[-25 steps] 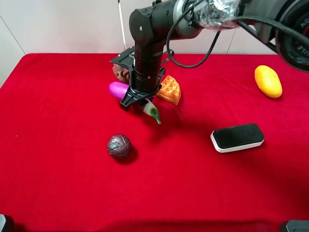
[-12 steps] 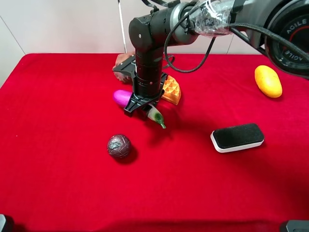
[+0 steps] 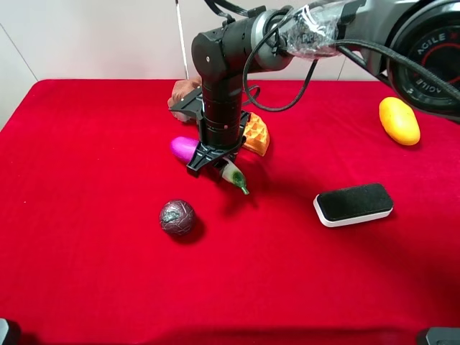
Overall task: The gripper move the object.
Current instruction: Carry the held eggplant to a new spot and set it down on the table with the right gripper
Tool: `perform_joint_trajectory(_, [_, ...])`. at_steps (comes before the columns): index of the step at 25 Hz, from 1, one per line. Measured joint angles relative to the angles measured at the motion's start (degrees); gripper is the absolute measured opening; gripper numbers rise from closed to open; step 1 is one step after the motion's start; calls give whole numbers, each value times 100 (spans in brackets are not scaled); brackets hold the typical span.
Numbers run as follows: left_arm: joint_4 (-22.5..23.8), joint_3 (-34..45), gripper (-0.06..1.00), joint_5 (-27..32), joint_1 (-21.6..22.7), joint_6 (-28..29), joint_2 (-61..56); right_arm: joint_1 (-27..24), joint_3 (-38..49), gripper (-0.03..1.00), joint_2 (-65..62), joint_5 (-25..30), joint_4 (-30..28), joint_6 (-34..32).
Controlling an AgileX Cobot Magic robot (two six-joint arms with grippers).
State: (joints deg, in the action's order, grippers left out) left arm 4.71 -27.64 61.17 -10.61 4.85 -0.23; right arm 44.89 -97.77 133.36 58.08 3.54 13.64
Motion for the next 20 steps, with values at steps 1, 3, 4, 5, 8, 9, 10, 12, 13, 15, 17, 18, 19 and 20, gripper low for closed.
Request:
perform_joint_trajectory(1, [0,0,98,0,0,0,0,0,0,32,0,0,0,0])
perform_joint_trajectory(3, [0,0,98,0,0,0,0,0,0,32,0,23,-6,0])
perform_joint_trajectory(4, [0,0,98,0,0,0,0,0,0,32,0,31,-6,0])
perform_joint_trajectory(5, [0,0,98,0,0,0,0,0,0,32,0,31,-11,0])
perform_joint_trajectory(8, [0,0,98,0,0,0,0,0,0,32,0,36,-11,0])
perform_joint_trajectory(9, [0,0,98,0,0,0,0,0,0,32,0,42,-11,0])
perform_joint_trajectory(10, [0,0,98,0,0,0,0,0,0,32,0,47,-11,0])
perform_joint_trajectory(12, [0,0,98,0,0,0,0,0,0,32,0,75,-11,0])
perform_joint_trajectory(13, [0,0,98,0,0,0,0,0,0,32,0,82,-11,0])
perform_joint_trajectory(15, [0,0,98,0,0,0,0,0,0,32,0,82,-11,0])
perform_joint_trajectory(17, [0,0,98,0,0,0,0,0,0,32,0,82,-11,0])
perform_joint_trajectory(18, [0,0,98,0,0,0,0,0,0,32,0,76,-11,0])
perform_joint_trajectory(19, [0,0,98,0,0,0,0,0,0,32,0,76,-11,0])
perform_joint_trajectory(20, [0,0,98,0,0,0,0,0,0,32,0,76,-11,0])
